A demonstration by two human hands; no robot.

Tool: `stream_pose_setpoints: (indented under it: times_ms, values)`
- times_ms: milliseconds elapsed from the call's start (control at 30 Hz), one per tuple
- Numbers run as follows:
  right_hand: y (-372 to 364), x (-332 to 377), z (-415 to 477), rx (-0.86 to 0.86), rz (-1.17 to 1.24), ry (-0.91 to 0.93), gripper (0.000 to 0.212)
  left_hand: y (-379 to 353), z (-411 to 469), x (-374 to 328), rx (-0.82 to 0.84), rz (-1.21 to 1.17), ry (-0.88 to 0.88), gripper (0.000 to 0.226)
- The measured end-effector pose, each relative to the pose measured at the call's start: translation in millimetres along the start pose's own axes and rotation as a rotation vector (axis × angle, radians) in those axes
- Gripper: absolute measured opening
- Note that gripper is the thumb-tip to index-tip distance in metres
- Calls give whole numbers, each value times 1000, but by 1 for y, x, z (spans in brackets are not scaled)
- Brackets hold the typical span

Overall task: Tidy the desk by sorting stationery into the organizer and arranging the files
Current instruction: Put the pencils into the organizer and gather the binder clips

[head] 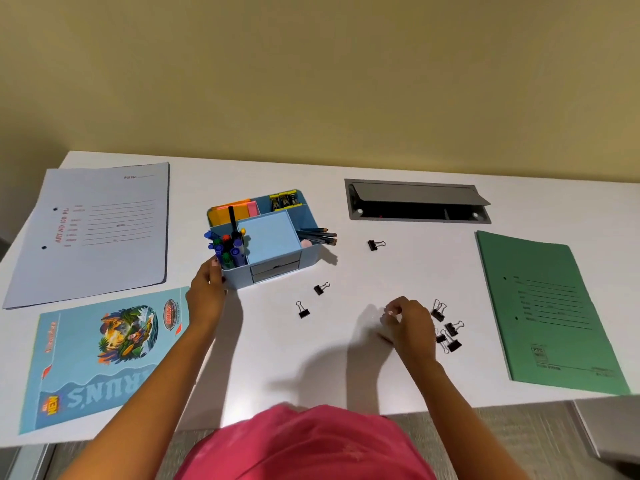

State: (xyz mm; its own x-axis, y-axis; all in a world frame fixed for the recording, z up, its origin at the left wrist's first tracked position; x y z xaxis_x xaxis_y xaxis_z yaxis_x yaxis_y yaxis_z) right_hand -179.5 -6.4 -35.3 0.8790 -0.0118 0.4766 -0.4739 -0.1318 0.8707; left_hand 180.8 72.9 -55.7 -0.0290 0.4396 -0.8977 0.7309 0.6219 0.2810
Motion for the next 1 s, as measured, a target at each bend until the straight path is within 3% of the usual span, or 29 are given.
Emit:
stream_pose_setpoints:
  times_ms: [133, 433, 533, 667, 867, 1000]
  values:
    - [-18, -21, -16, 55, -206, 56, 15, 0, -1, -2, 4, 1, -2, 43]
    - [-18, 4, -15, -64, -316, 317, 31, 2, 1, 0, 12, 43, -12, 43]
    - [-5, 30, -11, -161, -130, 371, 15, 2, 2, 0, 27, 63, -17, 41]
    - [36, 89, -14, -166, 274, 451, 17, 1, 1, -3, 22, 56, -11, 40]
    - [77, 160, -9, -361, 522, 569, 8, 1, 1, -4, 3, 74, -24, 42]
    - [64, 174, 16, -396, 546, 550, 6, 1, 1, -5, 1, 85, -24, 43]
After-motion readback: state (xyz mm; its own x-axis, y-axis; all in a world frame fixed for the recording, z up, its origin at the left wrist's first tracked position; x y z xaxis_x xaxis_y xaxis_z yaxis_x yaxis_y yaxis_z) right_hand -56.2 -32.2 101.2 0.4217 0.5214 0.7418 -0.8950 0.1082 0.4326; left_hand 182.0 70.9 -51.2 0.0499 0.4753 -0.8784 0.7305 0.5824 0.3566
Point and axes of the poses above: each hand's wrist, its own z-axis towards the middle knuckle, its own y-axis out of the back of the hand, x = y × z, the point moved 3 cm from there along z, towards the middle knuckle, and after that the axes turned 2 degrees about x, right-handed, at the moved point
